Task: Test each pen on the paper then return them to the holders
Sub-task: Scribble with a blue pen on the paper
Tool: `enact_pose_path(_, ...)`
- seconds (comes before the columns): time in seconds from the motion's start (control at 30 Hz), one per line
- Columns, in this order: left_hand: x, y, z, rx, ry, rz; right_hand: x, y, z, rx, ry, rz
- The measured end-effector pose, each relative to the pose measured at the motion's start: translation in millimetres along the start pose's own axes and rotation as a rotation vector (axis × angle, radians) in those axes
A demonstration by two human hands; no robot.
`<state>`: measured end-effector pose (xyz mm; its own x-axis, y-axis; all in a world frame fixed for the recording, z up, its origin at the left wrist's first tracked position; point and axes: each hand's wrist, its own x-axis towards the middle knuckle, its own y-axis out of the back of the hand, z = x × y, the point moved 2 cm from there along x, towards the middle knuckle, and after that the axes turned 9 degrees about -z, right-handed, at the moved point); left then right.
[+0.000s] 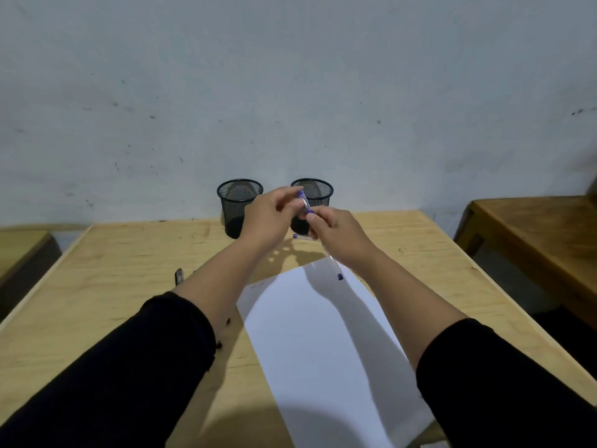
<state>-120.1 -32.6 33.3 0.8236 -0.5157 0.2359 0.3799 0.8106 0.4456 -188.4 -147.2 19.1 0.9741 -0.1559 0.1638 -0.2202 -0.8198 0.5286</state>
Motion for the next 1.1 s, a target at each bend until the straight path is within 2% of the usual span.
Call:
enact_pose_path(0.17,-2,3,-19,-0.109,0.111,-0.034,-12,15,-1,0.043,-0.058,-0.021)
enact_pose_path(0.27,-7,6,-32,-0.293,0.217,-0.04,-21,29,1,0.041,-0.138,-0.056)
enact_pose_path(0.43,-18,4,-31,-0.378,0.156,-0.148,-28,38,0,0.06,-0.174,-0.061)
enact_pose_path(0.6,-22,2,-26,-0.369,0.127,-0.122,-33,38,-3,0.079,-0.178,-0.08)
enact_pose_path(0.67,-22,4,-28,-0.39,0.149,-0.065,-35,40,-5,0.191,-0.18,-0.061)
enact_pose_path(0.73,-22,6,-30,-0.418,0.167,-0.028,-36,39,-5,0.463,-0.184,-0.025)
enact_pose_path(0.8,-24,3,-28,-0.447,0.16,-0.056,-37,32,-5,0.688,-0.16,0.016)
enact_pose_path(0.9,-28,-7,-18,-0.463,0.097,-0.119,-36,15,-4,0.733,-0.106,0.045)
enact_pose_path(1.1,-25,-1,-14,-0.364,0.06,-0.112,-35,4,-9,0.681,-0.008,0.083)
